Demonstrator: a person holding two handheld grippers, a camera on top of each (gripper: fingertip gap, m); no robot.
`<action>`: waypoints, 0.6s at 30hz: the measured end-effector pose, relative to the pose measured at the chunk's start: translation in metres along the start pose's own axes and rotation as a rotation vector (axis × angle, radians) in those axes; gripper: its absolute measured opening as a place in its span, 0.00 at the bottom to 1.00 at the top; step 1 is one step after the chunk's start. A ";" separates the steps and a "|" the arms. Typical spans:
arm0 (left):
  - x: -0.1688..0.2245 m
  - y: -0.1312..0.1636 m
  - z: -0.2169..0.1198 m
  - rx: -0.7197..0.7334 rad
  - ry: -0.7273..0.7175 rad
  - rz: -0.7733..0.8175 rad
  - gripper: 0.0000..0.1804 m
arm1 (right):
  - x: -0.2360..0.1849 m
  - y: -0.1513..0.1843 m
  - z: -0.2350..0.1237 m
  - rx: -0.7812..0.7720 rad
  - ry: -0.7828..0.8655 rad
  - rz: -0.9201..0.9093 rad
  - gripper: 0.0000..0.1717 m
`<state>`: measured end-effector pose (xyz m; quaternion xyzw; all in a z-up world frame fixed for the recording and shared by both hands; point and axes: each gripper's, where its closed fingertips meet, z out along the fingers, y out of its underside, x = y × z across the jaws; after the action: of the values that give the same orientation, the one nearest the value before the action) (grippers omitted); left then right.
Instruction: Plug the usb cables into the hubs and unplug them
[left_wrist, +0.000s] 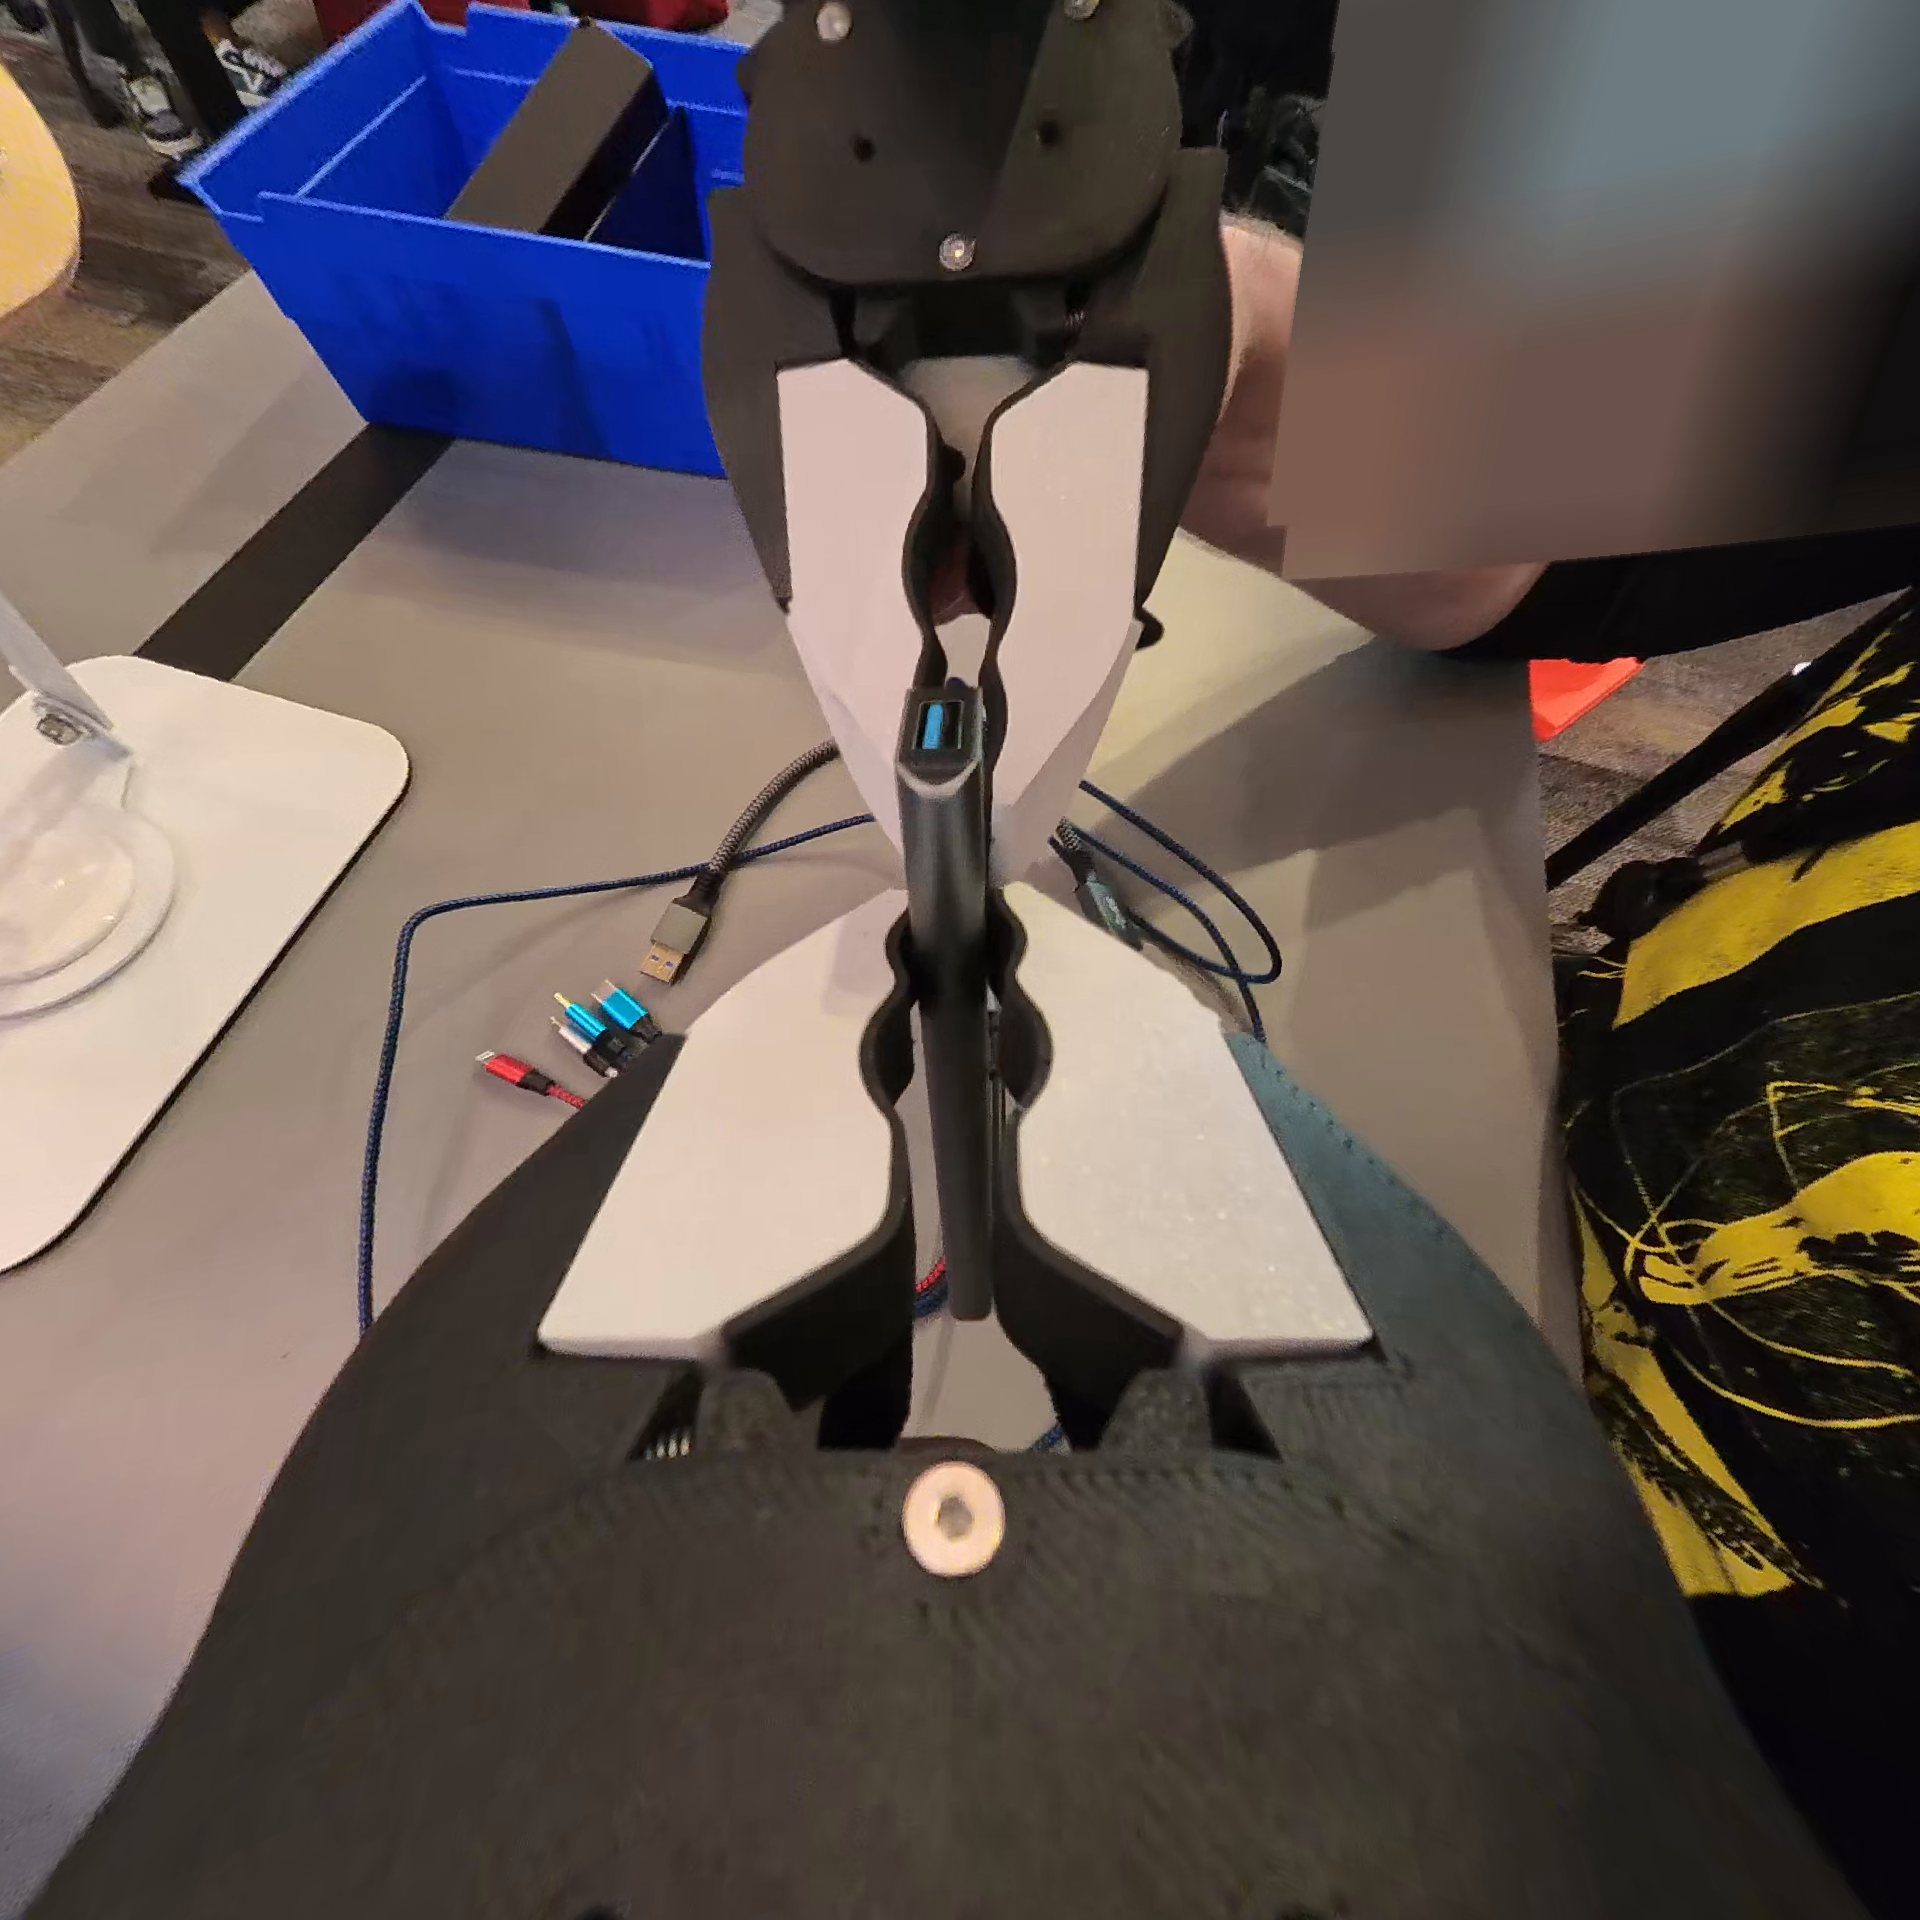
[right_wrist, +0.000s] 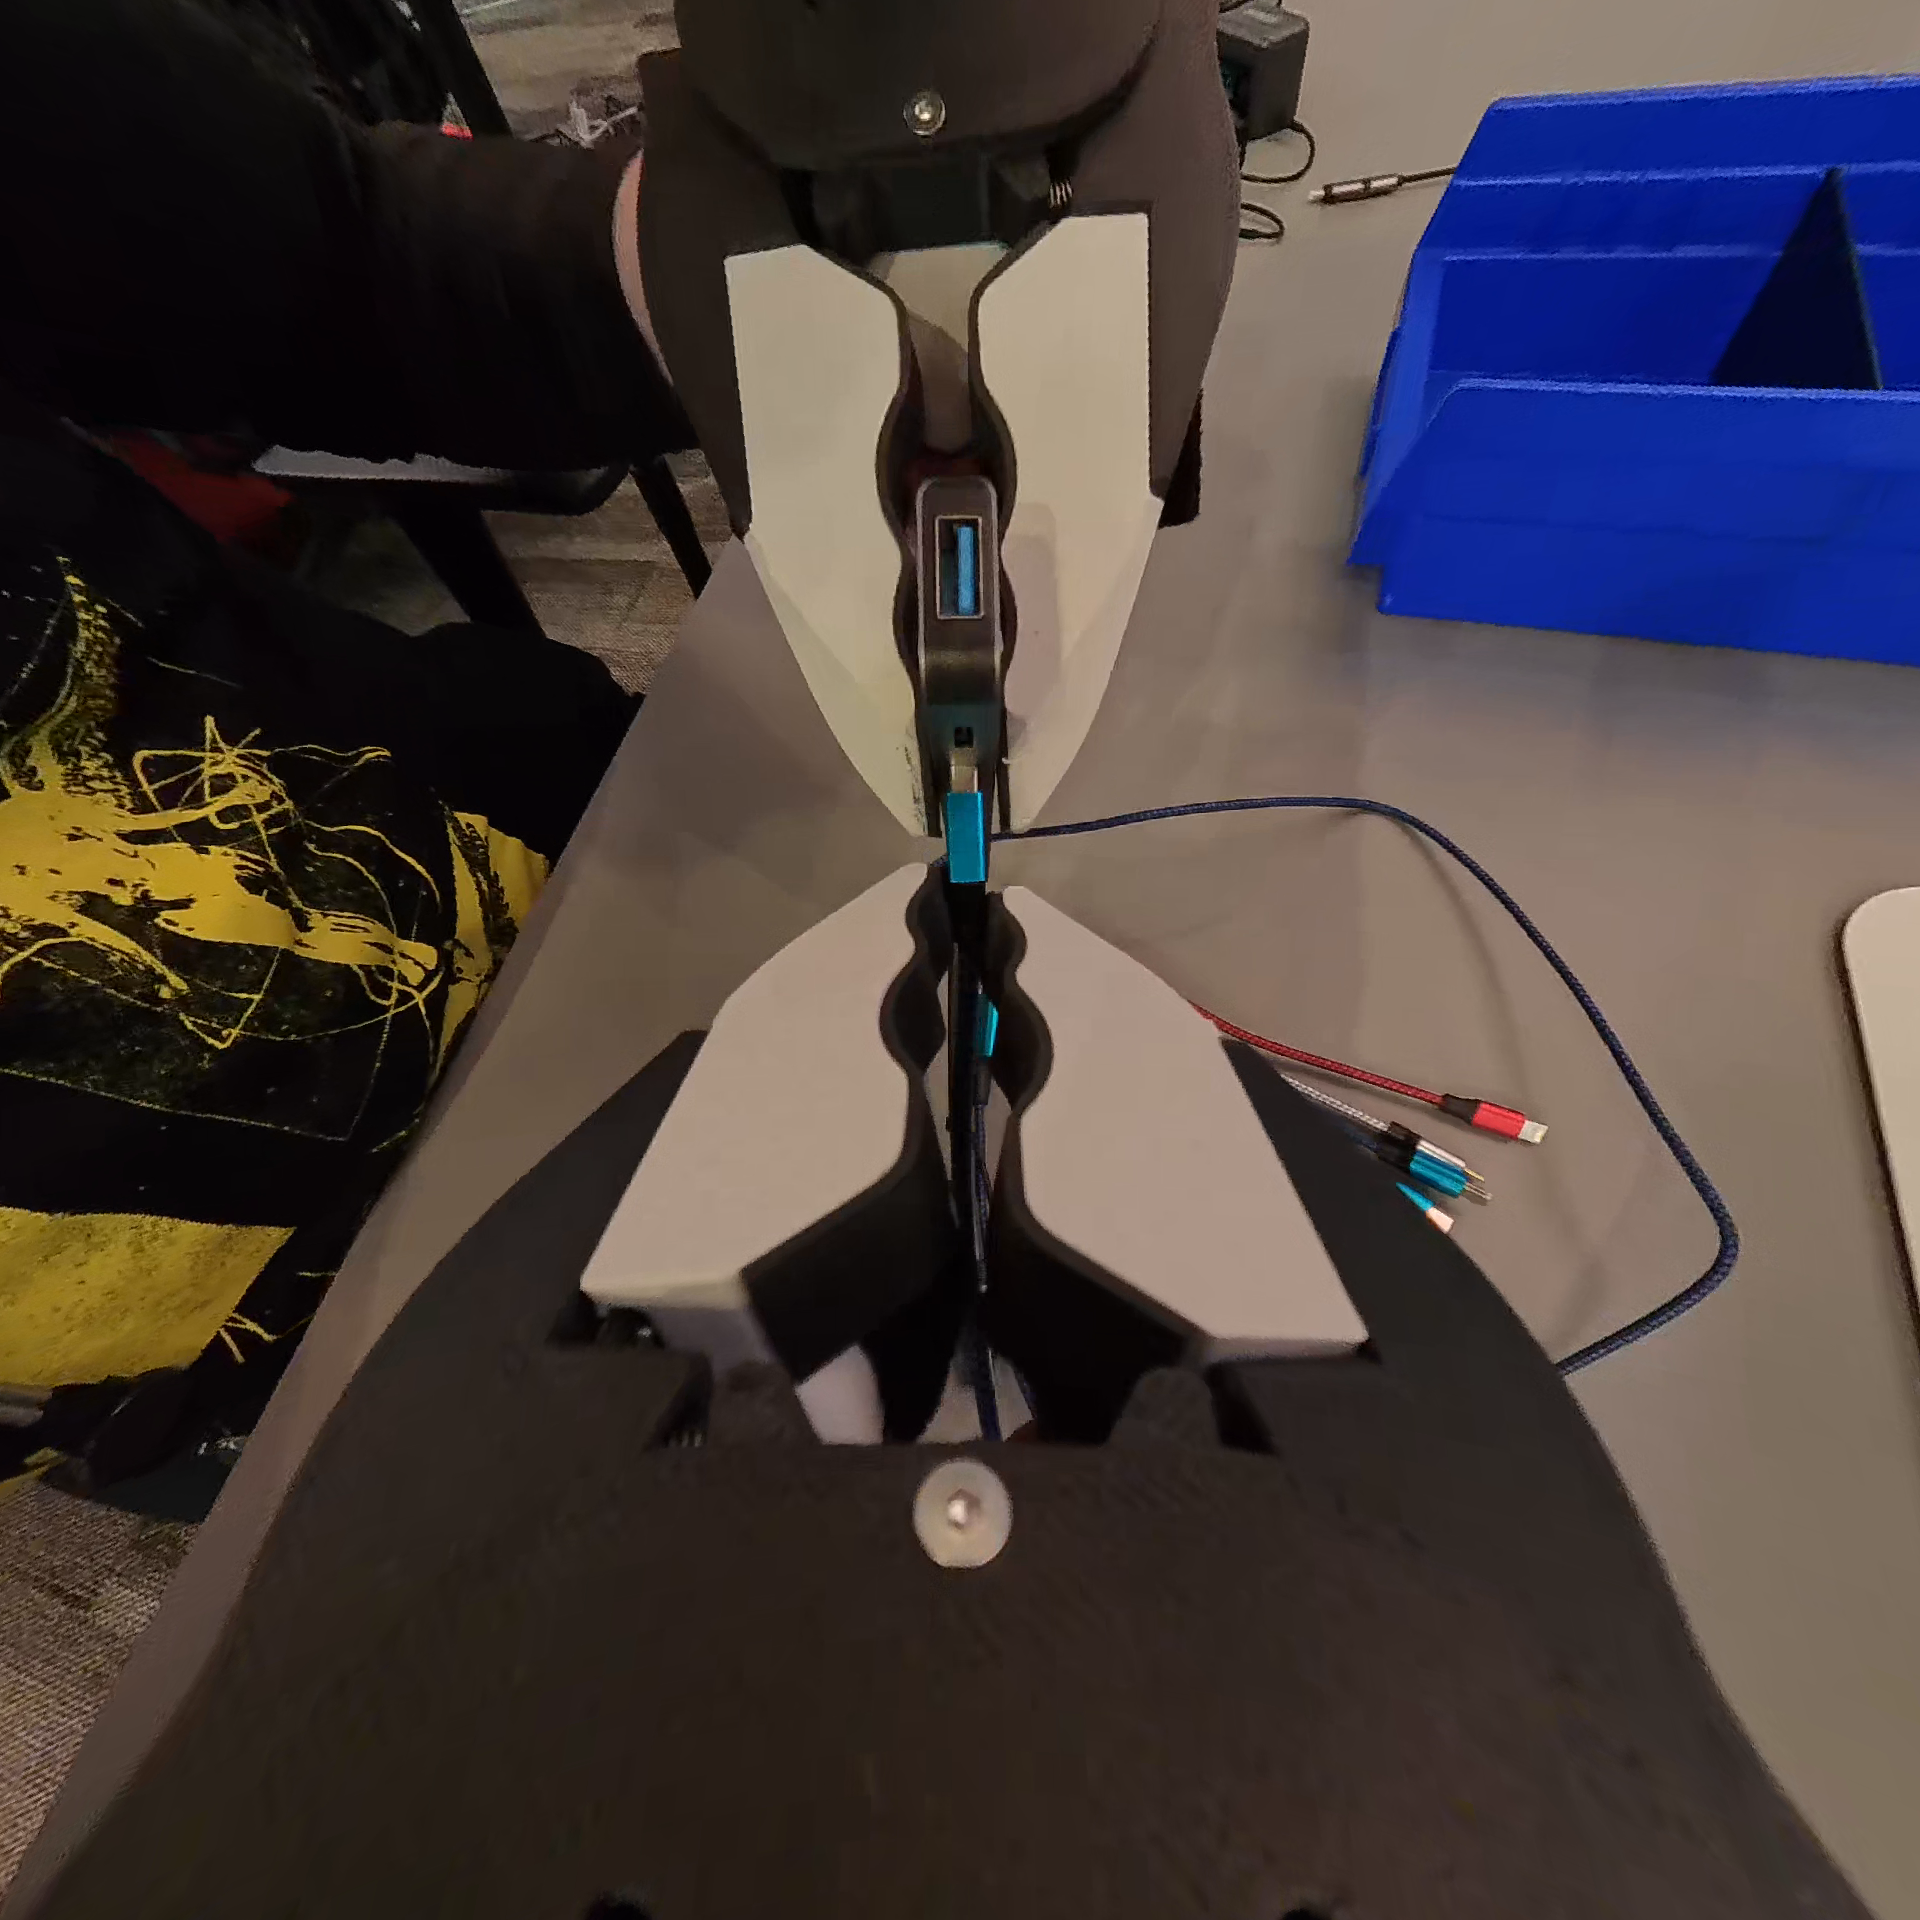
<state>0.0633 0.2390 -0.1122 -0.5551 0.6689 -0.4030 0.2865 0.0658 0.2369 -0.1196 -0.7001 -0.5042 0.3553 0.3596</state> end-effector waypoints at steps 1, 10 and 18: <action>0.000 0.001 0.001 -0.008 -0.001 0.011 0.06 | 0.000 0.001 0.000 -0.013 0.006 -0.005 0.03; 0.005 -0.010 -0.005 -0.007 -0.018 0.081 0.06 | -0.002 0.001 0.001 -0.043 0.027 -0.031 0.03; 0.008 -0.013 0.001 -0.008 -0.034 0.105 0.06 | -0.002 0.008 0.016 -0.084 0.034 -0.041 0.03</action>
<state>0.0693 0.2305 -0.1018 -0.5273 0.6937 -0.3750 0.3164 0.0546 0.2352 -0.1342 -0.7099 -0.5270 0.3145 0.3455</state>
